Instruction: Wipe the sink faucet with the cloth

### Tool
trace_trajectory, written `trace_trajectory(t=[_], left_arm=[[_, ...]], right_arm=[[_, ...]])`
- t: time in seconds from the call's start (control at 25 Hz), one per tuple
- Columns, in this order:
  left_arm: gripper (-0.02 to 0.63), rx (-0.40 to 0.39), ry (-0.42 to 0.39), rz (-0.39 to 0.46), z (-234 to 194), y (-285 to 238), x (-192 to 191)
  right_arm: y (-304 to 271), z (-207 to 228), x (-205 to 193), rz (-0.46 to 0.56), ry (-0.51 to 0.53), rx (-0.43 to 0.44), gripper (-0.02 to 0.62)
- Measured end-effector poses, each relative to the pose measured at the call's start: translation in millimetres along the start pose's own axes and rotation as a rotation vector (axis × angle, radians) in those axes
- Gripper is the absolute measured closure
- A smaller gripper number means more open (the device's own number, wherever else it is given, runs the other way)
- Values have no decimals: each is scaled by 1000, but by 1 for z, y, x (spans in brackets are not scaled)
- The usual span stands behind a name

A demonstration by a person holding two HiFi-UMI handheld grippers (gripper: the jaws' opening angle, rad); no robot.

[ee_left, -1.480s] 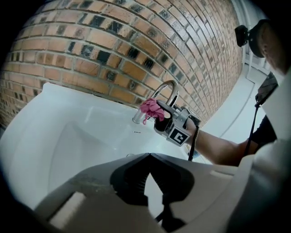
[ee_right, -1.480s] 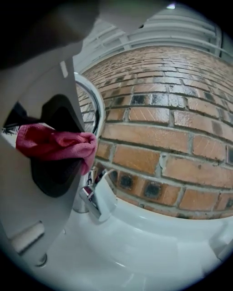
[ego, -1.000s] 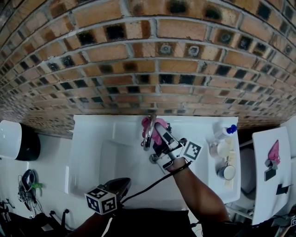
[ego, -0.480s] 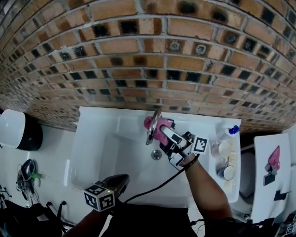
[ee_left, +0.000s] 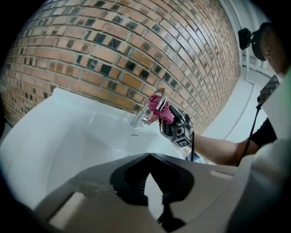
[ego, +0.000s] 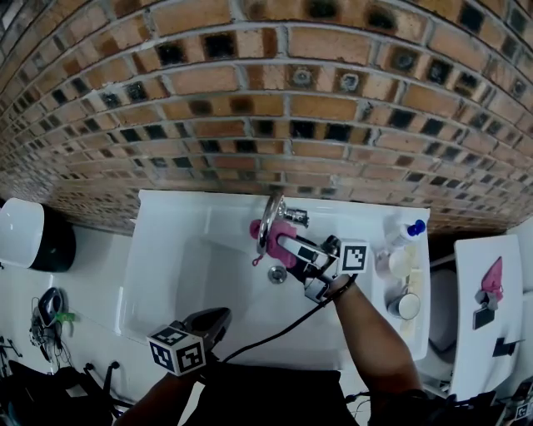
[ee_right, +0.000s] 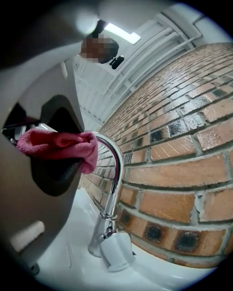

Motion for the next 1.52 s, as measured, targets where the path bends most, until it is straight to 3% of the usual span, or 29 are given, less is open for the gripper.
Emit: trace_trajectory(t=[0.28,0.44,0.72,0.84,1.08,1.32,1.52], left_arm=[[600,-27,-49,-24,6,-13,13],[600,-37,-67,-29,7,-19,24],[600,-27,-94,-57,2,-31,33],[600,-34,-104,-67,5,-38,36],[600,-42,-100,-69,5,-46,47],[600,-33,-71,-61,-4,-45,50],[600,-47,-55,-62,-7,-49,49]], right_arm=[[8,19,-32,-198,89,-283,454],[28,17,-34,-183,133,-384,453],[66,-18,33,-145,405,-634,452],[75,-10,65,-157,474,-717,451],[69,42,85,-274,453,-741,451],[44,80,87,-359,364,-662,451],[32,81,91,-381,324,-597,451]])
Point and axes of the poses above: the fingertips, and each gripper's own axes: y backward along the fingers, z to its right, x out of its top, the point moved 2 cm from there along y, backward along the fingers, and after that the axes turned 15 degrees about -z, right-handed, at the moved point
